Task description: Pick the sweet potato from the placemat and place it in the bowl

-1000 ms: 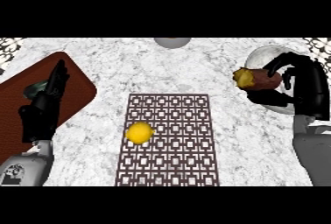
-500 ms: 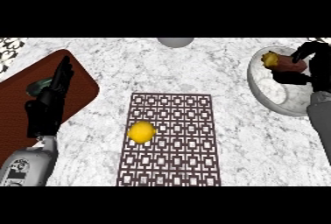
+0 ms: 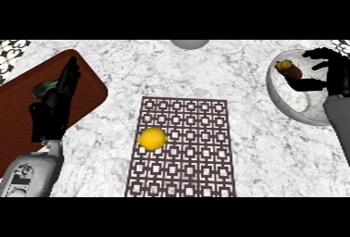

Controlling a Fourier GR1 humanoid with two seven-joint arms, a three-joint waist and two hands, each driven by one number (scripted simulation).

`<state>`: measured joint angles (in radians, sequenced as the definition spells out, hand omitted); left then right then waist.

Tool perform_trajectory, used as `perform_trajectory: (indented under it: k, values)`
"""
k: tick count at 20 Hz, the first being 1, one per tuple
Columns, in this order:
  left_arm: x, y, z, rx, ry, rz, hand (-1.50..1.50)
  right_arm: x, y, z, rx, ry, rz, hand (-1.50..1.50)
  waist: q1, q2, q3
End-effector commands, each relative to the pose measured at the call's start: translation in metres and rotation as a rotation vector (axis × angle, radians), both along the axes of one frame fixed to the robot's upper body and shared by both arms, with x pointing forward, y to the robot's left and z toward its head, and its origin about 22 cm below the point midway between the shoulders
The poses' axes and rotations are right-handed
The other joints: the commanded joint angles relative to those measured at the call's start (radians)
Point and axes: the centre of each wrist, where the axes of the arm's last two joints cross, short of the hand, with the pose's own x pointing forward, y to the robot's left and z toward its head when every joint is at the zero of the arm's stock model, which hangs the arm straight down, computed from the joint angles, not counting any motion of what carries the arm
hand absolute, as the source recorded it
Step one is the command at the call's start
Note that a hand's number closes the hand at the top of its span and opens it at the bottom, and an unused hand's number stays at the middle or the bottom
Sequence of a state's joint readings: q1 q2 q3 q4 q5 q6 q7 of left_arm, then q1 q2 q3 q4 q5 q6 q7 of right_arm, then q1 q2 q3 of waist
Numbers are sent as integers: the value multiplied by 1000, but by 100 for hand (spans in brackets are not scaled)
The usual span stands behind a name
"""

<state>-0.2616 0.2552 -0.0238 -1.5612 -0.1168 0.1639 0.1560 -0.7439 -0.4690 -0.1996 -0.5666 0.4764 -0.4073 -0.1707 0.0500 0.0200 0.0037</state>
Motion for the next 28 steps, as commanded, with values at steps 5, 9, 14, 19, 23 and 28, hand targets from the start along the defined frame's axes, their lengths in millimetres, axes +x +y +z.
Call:
perform_trajectory:
  k: [5,9,14,19,23,28]
  values:
    - [-2,-4,8,-5,-8,-12,0,4,-13,-8,192,-94,123,-150,13,3,2]
    - [-5,4,7,19,-11,-7,0,5,-26,3,243,-184,101,-150,-3,-3,0]
    - [-2,7,6,-11,0,15,0,-10,-58,6,353,-182,116,-150,-28,-12,-2]
    - [-16,13,7,2,5,38,0,-50,-111,2,419,-204,145,-150,-45,-20,-3]
    - [-15,10,-2,6,13,41,0,-89,-149,-6,489,-228,233,-150,-54,-20,-3]
    - [-2,13,7,14,17,58,0,-124,-165,-25,488,-206,312,-150,-52,-19,-3]
